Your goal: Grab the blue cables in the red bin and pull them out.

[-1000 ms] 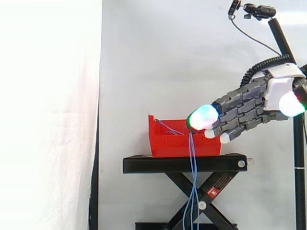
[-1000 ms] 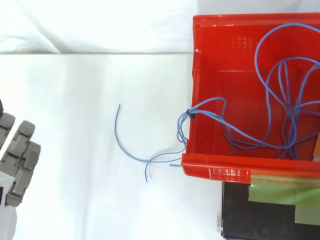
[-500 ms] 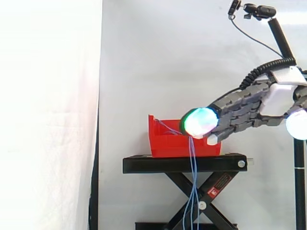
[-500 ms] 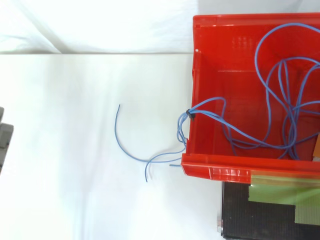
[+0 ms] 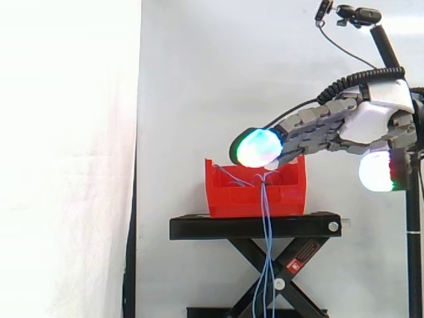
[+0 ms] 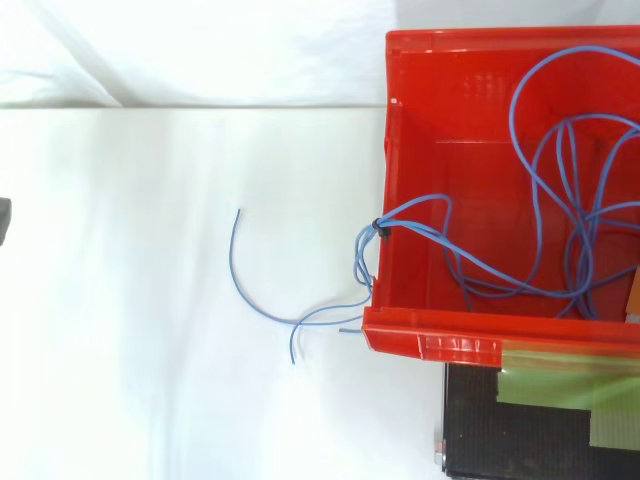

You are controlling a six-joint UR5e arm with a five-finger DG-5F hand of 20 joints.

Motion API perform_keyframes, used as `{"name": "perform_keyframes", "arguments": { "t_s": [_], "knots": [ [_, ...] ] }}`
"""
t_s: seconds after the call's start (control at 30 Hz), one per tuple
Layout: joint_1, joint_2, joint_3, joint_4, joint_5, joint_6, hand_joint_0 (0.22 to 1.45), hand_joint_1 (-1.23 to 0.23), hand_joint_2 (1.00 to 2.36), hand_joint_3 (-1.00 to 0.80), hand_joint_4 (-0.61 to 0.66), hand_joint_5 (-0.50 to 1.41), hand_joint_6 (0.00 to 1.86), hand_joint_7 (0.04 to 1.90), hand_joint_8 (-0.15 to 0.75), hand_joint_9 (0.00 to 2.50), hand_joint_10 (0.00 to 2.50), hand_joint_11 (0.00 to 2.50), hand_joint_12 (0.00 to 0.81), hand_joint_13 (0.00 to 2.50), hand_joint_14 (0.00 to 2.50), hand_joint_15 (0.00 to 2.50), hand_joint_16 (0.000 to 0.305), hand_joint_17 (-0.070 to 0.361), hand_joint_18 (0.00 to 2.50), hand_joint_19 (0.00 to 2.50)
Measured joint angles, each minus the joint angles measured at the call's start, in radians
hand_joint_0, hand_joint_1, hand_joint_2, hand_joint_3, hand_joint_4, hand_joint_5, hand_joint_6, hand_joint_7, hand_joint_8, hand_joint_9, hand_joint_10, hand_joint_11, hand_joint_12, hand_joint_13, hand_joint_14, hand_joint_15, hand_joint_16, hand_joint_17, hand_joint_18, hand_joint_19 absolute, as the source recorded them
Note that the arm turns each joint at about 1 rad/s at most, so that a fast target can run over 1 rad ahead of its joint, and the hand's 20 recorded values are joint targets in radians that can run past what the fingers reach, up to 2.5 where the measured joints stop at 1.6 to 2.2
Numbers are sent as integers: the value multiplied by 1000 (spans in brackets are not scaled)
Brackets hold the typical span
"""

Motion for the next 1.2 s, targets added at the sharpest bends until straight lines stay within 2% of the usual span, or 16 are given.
{"name": "perform_keyframes", "arguments": {
  "t_s": [0.23, 0.53, 0.73, 0.9, 1.03, 1.1, 1.2],
  "knots": [
    [-1, -31, 0, 57, 2, -189, 691, -857, 1000, -1000, 162, 355, 11, 294, 247, 498, 14, 345, 371, 535, 13, 331, 58, 131, 414, 423],
    [-7, -36, 1, 75, 1, -296, 694, -857, 1000, -1000, 160, 345, 10, 288, 250, 488, 15, 346, 373, 682, 18, 449, 58, 130, 483, 457],
    [-12, -37, 4, 66, -2, -280, 696, -856, 1000, -1000, 160, 342, 10, 284, 252, 482, 13, 336, 374, 681, 19, 440, 57, 129, 484, 456],
    [-5, -48, 4, 60, -22, -268, 698, -854, 1000, -1000, 158, 339, 10, 280, 249, 472, 15, 340, 377, 665, 18, 435, 57, 129, 478, 457],
    [2, -102, 14, 55, -70, -263, 698, -852, 1000, -1000, 158, 338, 10, 280, 247, 469, 13, 332, 375, 655, 17, 429, 57, 128, 475, 465],
    [0, -139, 34, 45, -95, -260, 698, -852, 1000, -1000, 158, 339, 10, 281, 248, 469, 13, 329, 373, 655, 17, 433, 57, 128, 472, 465],
    [-3, -168, 59, 17, -122, -255, 698, -852, 1000, -1000, 156, 339, 10, 281, 249, 470, 15, 331, 375, 651, 17, 437, 57, 128, 471, 465]
  ]
}}
